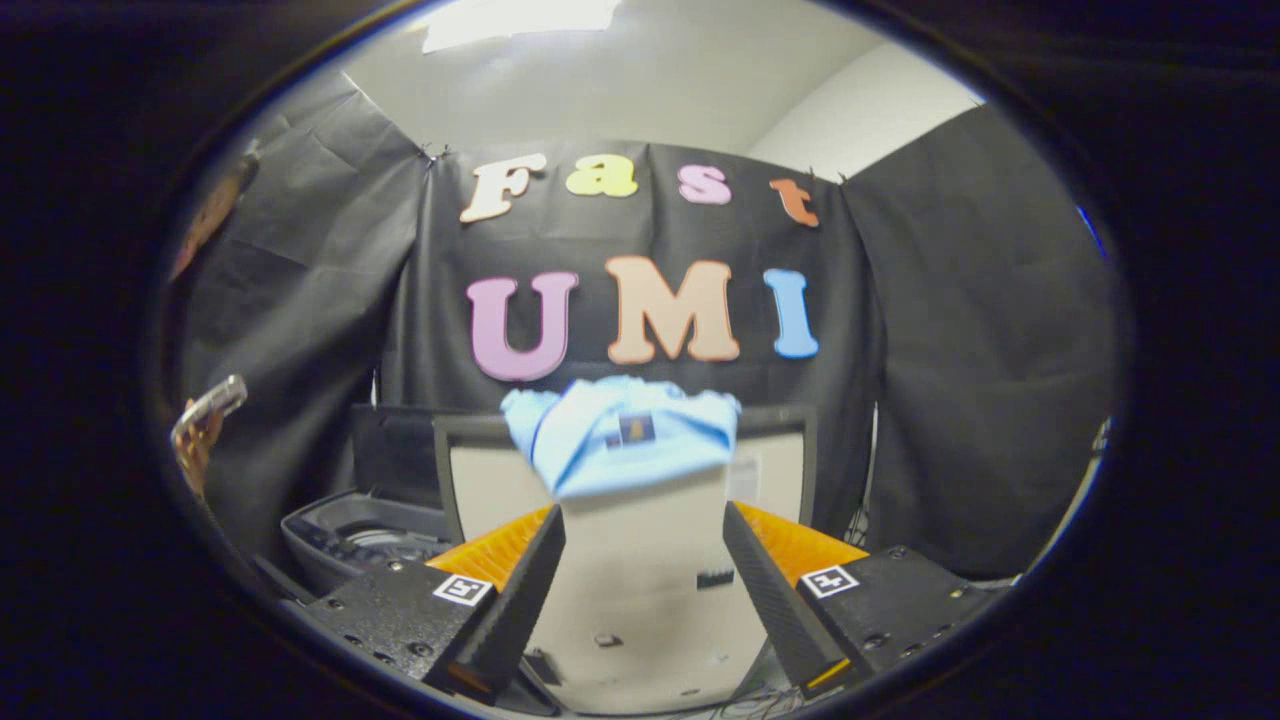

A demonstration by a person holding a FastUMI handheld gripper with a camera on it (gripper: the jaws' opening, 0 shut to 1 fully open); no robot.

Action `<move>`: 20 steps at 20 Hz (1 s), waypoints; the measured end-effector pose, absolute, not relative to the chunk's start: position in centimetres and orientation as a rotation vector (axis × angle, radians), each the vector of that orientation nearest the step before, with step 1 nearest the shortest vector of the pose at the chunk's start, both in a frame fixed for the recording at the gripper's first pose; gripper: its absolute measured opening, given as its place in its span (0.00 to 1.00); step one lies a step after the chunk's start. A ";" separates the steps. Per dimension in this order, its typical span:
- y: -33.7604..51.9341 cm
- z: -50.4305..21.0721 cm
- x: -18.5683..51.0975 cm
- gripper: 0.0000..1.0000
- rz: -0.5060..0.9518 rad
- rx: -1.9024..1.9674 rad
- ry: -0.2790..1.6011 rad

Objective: Put the clothes into the washing machine and then close the washing machine lid.

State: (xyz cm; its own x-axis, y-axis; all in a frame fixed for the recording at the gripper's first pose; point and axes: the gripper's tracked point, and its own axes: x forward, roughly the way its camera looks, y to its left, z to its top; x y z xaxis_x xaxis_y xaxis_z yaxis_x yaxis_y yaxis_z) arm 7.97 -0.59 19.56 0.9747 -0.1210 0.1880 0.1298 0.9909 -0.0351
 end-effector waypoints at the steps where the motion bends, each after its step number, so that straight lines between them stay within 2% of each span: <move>1: -0.3 21.8 8.9 0.96 -0.112 -0.065 -0.190; 5: 0.4 28.4 12.5 0.96 -0.095 -0.105 -0.177; 9: 1.6 31.5 17.0 0.97 -0.095 -0.168 -0.128; 13: 2.1 30.4 22.5 0.96 -0.119 -0.163 -0.011; 20: 1.0 23.9 29.0 0.97 -0.179 -0.082 0.212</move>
